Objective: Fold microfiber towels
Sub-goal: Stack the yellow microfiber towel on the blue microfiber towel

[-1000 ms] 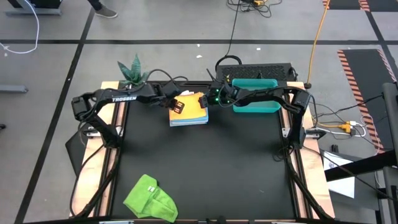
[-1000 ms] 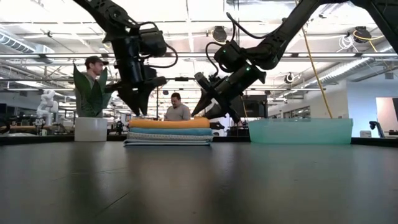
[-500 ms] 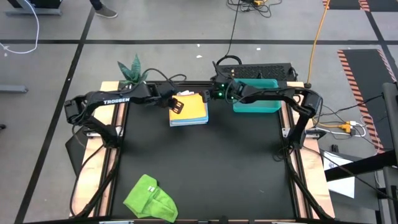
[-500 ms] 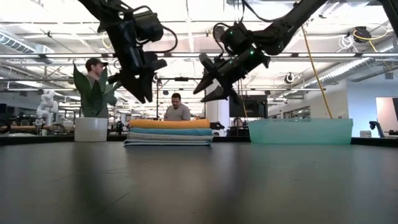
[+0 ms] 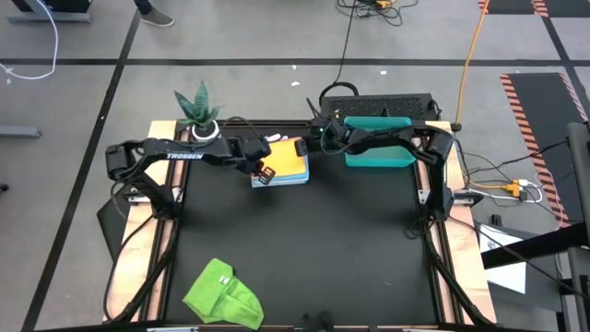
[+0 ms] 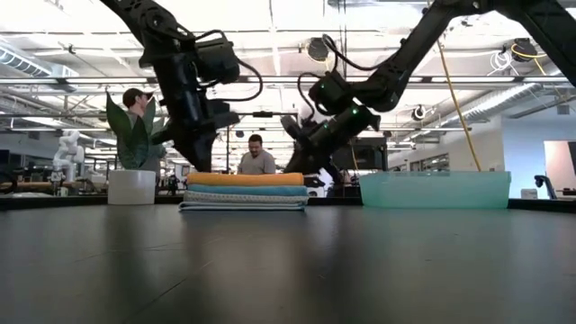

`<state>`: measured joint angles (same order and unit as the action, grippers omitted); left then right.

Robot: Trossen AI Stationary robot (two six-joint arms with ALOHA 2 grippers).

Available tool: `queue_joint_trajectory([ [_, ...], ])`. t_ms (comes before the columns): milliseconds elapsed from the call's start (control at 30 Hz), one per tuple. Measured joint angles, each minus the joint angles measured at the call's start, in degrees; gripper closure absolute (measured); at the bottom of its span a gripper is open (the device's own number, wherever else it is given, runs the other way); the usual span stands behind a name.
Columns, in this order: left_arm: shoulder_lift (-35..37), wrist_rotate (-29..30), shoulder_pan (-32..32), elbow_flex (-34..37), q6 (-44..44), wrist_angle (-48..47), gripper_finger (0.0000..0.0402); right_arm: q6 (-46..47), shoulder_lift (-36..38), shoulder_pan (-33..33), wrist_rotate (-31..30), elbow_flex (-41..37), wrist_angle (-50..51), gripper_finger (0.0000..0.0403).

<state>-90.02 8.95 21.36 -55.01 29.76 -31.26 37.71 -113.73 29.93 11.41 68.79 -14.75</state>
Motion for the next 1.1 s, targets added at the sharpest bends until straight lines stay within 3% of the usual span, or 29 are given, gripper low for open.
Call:
queue_joint_trajectory([
  [500,-0.02,0.81,0.53,0.65,2.01,1.16,0.0393,-4.05,0.27,2.48,-2.46,0.09,5.59,0.0403],
  [700,2.12,2.23,3.75,-1.44,-0.58,2.18,0.0392,-6.84,5.99,2.58,-2.34,0.09,6.42,0.0403],
  [967,0.2,1.07,9.31,-1.05,-5.42,4.02,0.0398,-8.57,10.27,-6.25,-0.63,-0.2,18.27,0.0403],
  [1100,-1.3,-0.77,11.08,-1.21,-6.82,6.36,0.0397,-6.79,9.51,-9.44,-0.97,-3.0,16.12,0.0403],
])
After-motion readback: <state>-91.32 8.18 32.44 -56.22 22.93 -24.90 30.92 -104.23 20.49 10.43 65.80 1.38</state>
